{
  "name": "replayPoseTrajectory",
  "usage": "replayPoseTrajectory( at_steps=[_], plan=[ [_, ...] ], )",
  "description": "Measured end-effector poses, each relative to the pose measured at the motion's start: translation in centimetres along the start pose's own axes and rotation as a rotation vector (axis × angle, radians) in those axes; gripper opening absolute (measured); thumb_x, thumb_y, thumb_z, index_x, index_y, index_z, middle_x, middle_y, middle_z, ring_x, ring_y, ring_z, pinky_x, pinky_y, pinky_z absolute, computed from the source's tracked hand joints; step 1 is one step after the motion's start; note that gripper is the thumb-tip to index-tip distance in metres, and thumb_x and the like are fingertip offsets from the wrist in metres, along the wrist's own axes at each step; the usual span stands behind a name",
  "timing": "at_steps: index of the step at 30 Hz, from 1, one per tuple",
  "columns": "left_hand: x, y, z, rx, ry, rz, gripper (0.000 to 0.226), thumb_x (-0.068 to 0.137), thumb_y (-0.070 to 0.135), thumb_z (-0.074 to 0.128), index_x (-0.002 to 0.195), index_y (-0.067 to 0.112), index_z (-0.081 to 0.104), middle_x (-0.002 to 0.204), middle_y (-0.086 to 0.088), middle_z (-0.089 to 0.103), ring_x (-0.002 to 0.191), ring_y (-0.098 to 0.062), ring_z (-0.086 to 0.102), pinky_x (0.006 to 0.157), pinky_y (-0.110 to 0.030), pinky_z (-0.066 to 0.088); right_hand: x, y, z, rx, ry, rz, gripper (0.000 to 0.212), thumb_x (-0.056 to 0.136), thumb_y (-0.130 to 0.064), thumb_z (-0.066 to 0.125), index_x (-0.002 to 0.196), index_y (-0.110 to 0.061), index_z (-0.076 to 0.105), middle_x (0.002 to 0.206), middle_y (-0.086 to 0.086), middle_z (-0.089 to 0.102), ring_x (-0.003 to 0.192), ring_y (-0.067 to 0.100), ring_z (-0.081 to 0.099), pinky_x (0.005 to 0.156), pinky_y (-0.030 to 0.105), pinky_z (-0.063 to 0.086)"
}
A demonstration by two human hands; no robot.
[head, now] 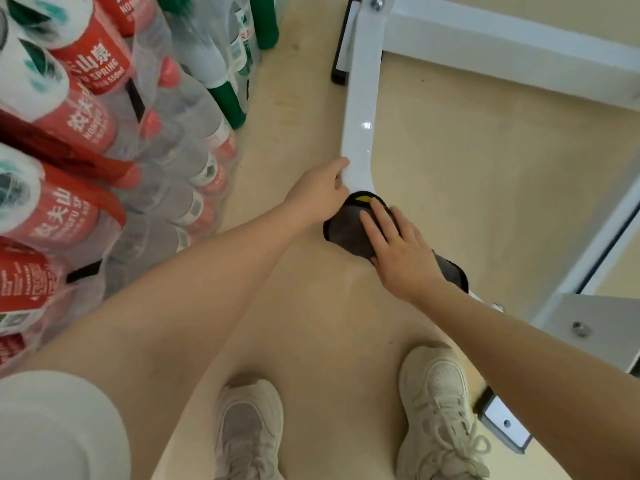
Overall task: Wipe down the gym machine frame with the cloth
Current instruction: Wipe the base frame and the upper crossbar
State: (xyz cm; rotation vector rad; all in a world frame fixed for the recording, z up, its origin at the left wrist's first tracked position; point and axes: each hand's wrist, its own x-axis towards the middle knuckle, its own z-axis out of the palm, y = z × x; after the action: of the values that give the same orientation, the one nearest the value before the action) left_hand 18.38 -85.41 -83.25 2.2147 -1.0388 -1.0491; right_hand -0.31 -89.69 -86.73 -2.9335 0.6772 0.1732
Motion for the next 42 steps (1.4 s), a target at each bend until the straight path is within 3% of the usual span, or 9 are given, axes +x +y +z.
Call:
replayPoseTrajectory(
  at_steps=[3,8,14,19,25,30,34,38,42],
  plan=[
    [0.3,-0.9,-0.4,0.03,-0.058,0.022,0.052,0.094,0.014,0.043,0.143,0.024,0.032,0.146,-0.008,0.037,0.131,-0.022,0.038,0.104,-0.026,0.032,2.3,-0.3,-0.4,0.06,-0.028,-0.075,0.078,0.068,-0.012,0.075,0.138,-0.008,0.041,0.143,0.018,0.042,0.122,0.047,0.046,0.09,0.051,0.046],
    [1.1,-1.2,-0.8,0.067,-0.039,0.045,0.05,0.095,0.013,0.04,0.142,0.025,0.034,0.147,-0.011,0.03,0.13,-0.025,0.038,0.107,-0.028,0.03,-2.0,2.1,-0.4,-0.009,-0.055,-0.063,0.062,0.088,-0.038,0.035,0.14,-0.006,0.028,0.146,0.021,0.035,0.129,0.036,0.033,0.096,0.048,0.044],
    [2.4,0.1,-0.7,0.337,0.085,0.142,0.043,0.097,0.016,0.033,0.139,0.023,0.041,0.155,0.003,0.017,0.138,-0.026,0.022,0.109,-0.035,0.026,1.1,0.9,-0.2,-0.007,-0.046,-0.042,0.064,0.085,-0.039,0.033,0.137,-0.001,0.03,0.142,0.025,0.039,0.12,0.04,0.05,0.092,0.046,0.048],
    [3.2,-1.0,-1.2,0.26,0.019,0.132,0.05,0.093,0.007,0.032,0.14,0.023,0.04,0.153,0.004,0.023,0.14,-0.018,0.024,0.111,-0.033,0.027,5.5,-0.8,-0.6,0.094,-0.105,0.082,0.067,0.085,-0.04,0.033,0.141,-0.004,0.035,0.147,0.023,0.033,0.114,0.042,0.052,0.086,0.048,0.05],
    [2.0,-0.7,-0.8,0.346,-0.005,0.095,0.05,0.096,0.016,0.033,0.145,0.027,0.027,0.156,0.001,0.01,0.141,-0.024,0.018,0.11,-0.039,0.028,-0.7,1.3,-0.8,0.056,-0.166,-0.005,0.063,0.085,-0.038,0.037,0.137,-0.004,0.031,0.145,0.021,0.037,0.111,0.039,0.055,0.085,0.044,0.052],
    [2.0,-0.4,-0.7,0.322,-0.064,0.017,0.049,0.099,0.022,0.026,0.146,0.033,0.02,0.138,-0.007,0.047,0.119,-0.029,0.047,0.093,-0.037,0.042,-0.9,2.0,-2.3,0.104,-0.256,0.053,0.07,0.094,-0.043,0.038,0.149,-0.009,0.012,0.156,0.014,0.012,0.121,0.036,0.045,0.098,0.041,0.041],
    [1.9,-0.5,-1.0,0.334,-0.062,-0.017,0.05,0.098,0.021,0.026,0.144,0.039,0.02,0.141,-0.004,0.045,0.121,-0.028,0.047,0.094,-0.035,0.041,3.7,-1.7,-2.7,0.185,-0.218,0.243,0.07,0.098,-0.04,0.035,0.15,-0.013,-0.003,0.157,0.012,-0.004,0.129,0.034,0.033,0.102,0.04,0.03],
    [1.4,-1.1,-1.5,0.373,-0.115,0.007,0.052,0.097,0.024,0.03,0.145,0.04,0.016,0.127,-0.01,0.054,0.11,-0.03,0.051,0.09,-0.038,0.045,3.5,-1.0,-3.0,0.208,-0.28,0.215,0.07,0.098,-0.042,0.034,0.15,-0.016,-0.006,0.157,0.013,-0.011,0.13,0.034,0.032,0.103,0.039,0.03],
    [0.5,0.1,-1.2,0.596,-0.036,0.095,0.055,0.095,0.019,0.035,0.147,0.025,0.018,0.153,-0.012,0.019,0.131,-0.031,0.032,0.1,-0.041,0.034,-1.6,1.7,-3.1,0.185,-0.399,0.149,0.069,0.098,-0.042,0.033,0.149,-0.021,-0.009,0.157,0.009,-0.007,0.133,0.032,0.027,0.109,0.038,0.027]
  ],
)
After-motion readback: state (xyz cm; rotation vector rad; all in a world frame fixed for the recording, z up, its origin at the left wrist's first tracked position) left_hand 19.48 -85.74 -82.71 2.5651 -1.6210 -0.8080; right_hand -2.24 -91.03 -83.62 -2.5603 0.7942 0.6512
